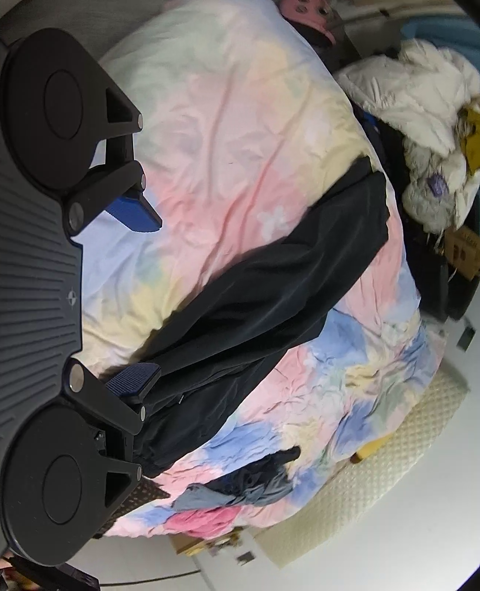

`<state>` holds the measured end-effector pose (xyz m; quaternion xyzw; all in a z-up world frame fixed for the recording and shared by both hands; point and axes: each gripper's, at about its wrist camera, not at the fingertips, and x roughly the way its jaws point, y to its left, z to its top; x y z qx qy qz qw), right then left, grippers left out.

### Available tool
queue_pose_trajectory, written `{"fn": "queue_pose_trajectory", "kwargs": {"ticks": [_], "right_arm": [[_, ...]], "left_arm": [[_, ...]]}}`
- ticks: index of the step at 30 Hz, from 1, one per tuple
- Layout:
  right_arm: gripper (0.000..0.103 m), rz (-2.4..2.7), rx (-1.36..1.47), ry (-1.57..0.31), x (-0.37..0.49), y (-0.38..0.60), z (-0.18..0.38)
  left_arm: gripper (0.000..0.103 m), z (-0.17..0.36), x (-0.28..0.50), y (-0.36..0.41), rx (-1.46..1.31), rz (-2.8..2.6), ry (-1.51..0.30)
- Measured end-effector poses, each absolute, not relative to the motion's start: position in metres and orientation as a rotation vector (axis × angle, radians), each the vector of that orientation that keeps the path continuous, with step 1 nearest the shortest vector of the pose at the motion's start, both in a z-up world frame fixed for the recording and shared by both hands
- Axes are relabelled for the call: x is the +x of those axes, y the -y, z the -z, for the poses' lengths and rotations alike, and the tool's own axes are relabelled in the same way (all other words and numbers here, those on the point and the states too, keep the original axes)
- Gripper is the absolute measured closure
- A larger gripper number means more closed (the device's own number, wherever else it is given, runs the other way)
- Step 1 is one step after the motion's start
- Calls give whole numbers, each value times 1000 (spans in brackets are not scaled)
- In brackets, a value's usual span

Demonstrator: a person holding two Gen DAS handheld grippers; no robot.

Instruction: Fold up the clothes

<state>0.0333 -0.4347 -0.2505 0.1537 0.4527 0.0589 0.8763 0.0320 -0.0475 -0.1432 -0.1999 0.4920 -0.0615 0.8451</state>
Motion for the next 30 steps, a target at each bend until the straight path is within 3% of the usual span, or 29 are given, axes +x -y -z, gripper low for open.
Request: {"fn": "queue_pose_trajectory", "kwargs": {"ticks": [17,20,30], "right_arm": [[56,144,432,-952,46,329,256],[50,151,418,-951,68,336,263],[46,82,309,-993,191,375,325]], "left_arm": [[23,153,124,-67,-366,272,-1130],[23,153,135,-73,-370,237,-1131],[23,142,163,-101,-416,-27,-1141]]}}
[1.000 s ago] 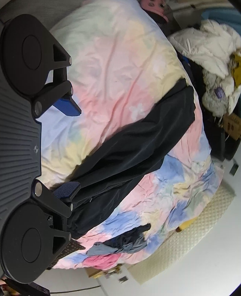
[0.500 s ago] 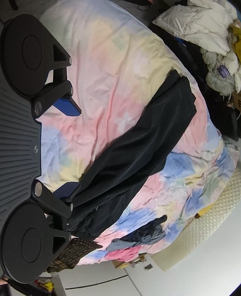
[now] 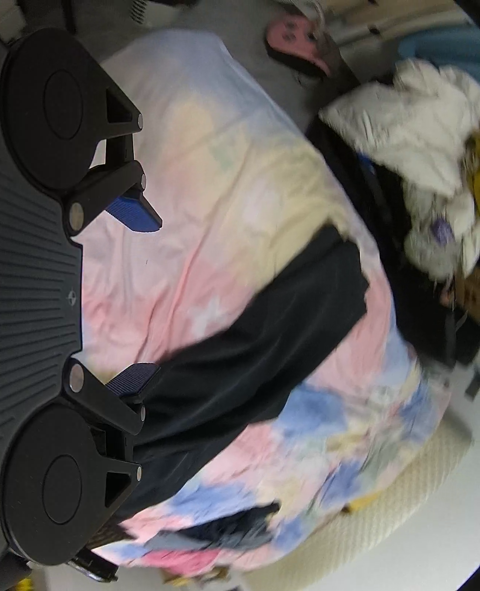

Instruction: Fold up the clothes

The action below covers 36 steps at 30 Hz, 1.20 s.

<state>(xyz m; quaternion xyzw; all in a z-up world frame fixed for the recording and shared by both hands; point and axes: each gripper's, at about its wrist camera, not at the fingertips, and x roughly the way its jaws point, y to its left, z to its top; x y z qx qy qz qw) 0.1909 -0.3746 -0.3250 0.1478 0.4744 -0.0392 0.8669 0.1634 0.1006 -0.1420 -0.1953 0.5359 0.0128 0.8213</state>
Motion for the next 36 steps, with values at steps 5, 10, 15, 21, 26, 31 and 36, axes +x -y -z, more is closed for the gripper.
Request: {"fn": "queue_pose_trajectory", "kwargs": {"ticks": [5,10,15,21,26,31,36], "right_arm": [[46,40,184,-1061,251,378,374],[46,-9,42,-1136,283,367,412],[70,-20,44,-1153,290,366,421],[98,-31,-42,-1091,272,354,390],[98,-100,-54,-1061,231,327,357],[99,-174,-53,-1079,180,300,335],[99,-242,-69,-1174,130,274,348]], "left_arm": [[23,140,171,-110,-423,-134,-1158],[23,133,177,-115,-440,-194,-1153],[23,131,196,-114,-438,-188,-1147],[23,132,236,-103,-421,-113,-1146],[24,135,266,-93,-413,6,-1149],[24,143,280,-90,-397,85,-1155],[24,159,282,-94,-404,111,-1194]]}}
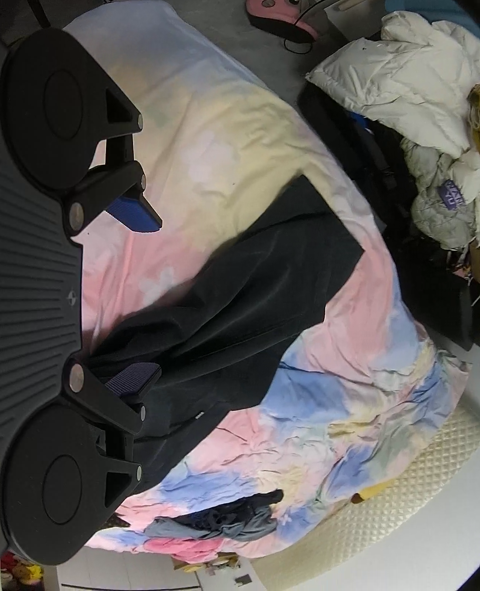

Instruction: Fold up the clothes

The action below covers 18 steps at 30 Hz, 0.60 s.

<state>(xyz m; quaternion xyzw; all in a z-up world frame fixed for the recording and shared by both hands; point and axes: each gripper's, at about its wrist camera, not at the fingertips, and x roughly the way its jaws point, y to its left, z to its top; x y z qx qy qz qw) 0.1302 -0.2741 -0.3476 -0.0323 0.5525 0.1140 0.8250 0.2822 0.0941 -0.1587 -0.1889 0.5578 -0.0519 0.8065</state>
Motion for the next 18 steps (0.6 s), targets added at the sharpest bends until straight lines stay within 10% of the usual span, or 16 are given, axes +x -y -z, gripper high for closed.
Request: {"fn": "queue_pose_trajectory", "kwargs": {"ticks": [18], "right_arm": [[73,-48,254,-1236,116,284,377]], "left_arm": [[23,202,339,-25,-238,216,-1304]]}}
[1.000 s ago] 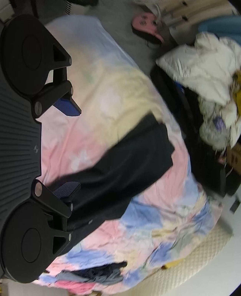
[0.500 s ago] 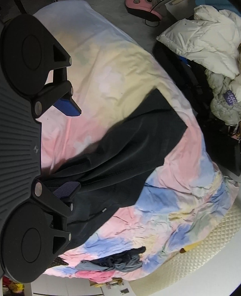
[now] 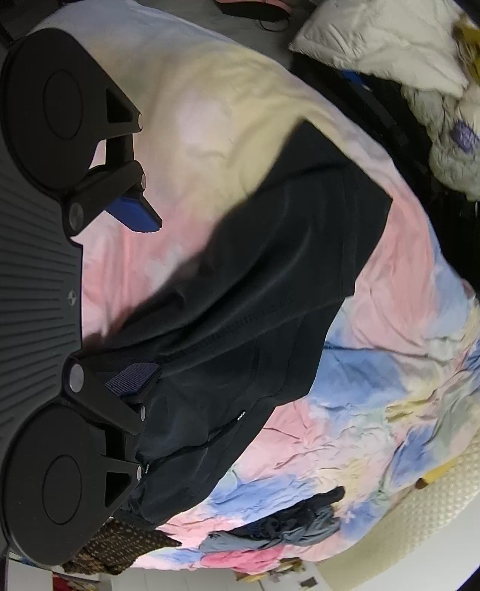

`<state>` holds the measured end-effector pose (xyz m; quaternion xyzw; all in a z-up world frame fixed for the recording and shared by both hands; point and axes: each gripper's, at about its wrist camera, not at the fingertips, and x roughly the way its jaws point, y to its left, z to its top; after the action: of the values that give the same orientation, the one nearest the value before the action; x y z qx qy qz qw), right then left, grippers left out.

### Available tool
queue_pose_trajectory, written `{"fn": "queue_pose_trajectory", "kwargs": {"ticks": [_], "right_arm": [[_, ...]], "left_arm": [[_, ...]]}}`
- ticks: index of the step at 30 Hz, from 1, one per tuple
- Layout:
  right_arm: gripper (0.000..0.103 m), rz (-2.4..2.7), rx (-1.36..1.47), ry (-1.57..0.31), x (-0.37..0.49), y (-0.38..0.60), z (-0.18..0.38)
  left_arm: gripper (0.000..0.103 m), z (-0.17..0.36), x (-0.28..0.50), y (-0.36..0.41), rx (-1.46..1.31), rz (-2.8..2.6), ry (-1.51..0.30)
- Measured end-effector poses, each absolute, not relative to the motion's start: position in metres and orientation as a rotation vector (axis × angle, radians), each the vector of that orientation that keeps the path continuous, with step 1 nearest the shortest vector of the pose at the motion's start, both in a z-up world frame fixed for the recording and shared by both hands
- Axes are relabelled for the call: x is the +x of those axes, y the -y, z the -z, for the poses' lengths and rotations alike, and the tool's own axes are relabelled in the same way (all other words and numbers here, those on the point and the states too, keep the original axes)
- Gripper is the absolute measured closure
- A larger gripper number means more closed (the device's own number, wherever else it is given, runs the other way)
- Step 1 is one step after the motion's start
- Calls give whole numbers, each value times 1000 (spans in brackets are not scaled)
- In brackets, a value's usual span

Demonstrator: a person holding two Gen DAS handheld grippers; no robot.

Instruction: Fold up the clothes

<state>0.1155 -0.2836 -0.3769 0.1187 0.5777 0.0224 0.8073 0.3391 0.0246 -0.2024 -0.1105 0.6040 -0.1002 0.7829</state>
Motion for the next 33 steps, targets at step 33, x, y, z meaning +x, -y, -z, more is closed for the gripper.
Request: {"fn": "queue_pose_trajectory", "kwargs": {"ticks": [33], "right_arm": [[64,548,541,-1294,113,404,410]], "left_arm": [[26,420,582,106,96,52,-1448]]}}
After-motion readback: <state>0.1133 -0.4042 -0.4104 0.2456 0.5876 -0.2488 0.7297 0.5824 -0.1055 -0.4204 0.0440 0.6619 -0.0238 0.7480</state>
